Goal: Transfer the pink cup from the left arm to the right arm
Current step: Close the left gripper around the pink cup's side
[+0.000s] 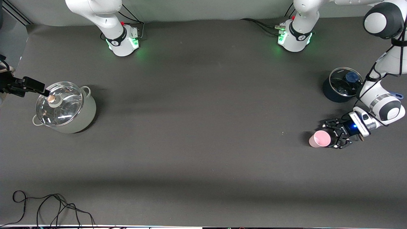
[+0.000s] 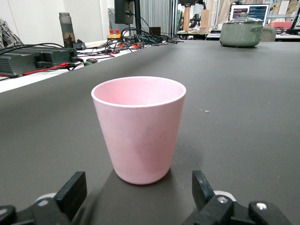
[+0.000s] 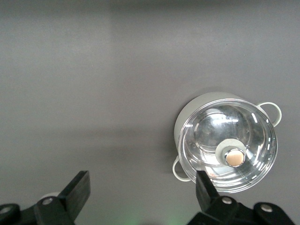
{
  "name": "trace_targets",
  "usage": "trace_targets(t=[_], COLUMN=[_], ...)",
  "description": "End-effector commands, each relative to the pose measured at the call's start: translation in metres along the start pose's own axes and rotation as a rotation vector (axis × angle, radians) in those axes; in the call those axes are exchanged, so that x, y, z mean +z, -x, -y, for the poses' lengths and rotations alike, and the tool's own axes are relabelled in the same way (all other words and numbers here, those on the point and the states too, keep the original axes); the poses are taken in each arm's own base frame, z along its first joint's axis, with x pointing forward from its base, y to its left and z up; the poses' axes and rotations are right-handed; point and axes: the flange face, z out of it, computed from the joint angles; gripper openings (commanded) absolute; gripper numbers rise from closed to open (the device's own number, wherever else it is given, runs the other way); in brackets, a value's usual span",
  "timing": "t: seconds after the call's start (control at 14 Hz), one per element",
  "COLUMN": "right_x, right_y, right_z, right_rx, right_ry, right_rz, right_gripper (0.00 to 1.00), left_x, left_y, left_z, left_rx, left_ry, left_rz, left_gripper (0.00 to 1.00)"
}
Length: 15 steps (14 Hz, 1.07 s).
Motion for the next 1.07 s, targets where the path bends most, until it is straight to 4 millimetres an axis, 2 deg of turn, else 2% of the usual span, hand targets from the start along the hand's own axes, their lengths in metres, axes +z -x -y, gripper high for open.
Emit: trace_targets(t=[0.0,0.29,0.43,0.79,0.86,1.0], right_x=[-0.004,-0.004,-0.003,-0.004,-0.004,-0.004], right_y=[0.001,0.001,0.0,0.001,0.001,0.001], right_z=[-0.002,-0.002,-0.002,-0.002,-0.002,-0.002], right_rx=[0.008,0.008,0.008,0.008,0.006,0.006], right_ry=[0.005,0.006,0.005,0.006,0.005,0.006], right_rz=[0.001,0.001,0.003,0.001,0.001,0.001], right_gripper=[1.0,1.0,1.0,1.0,1.0,1.0], left_x=[0.015,0.028,0.032,0.032,0.032,0.04], left_y=[-0.003,-0.007,-0.008,-0.009,-0.011,-0.022], left_z=[0.002,0.003,0.004,0.005,0.006,0.012], left_rx=[0.012,0.011,0.009,-0.01,-0.021,-0.057], left_ry=[-0.026,-0.03,-0.029,-0.034,-0.035,-0.023], left_rz=[0.001,-0.009,-0.003,-0.003,-0.001,0.002], left_gripper=[1.0,0.99,0.95,0.5,0.45,0.44])
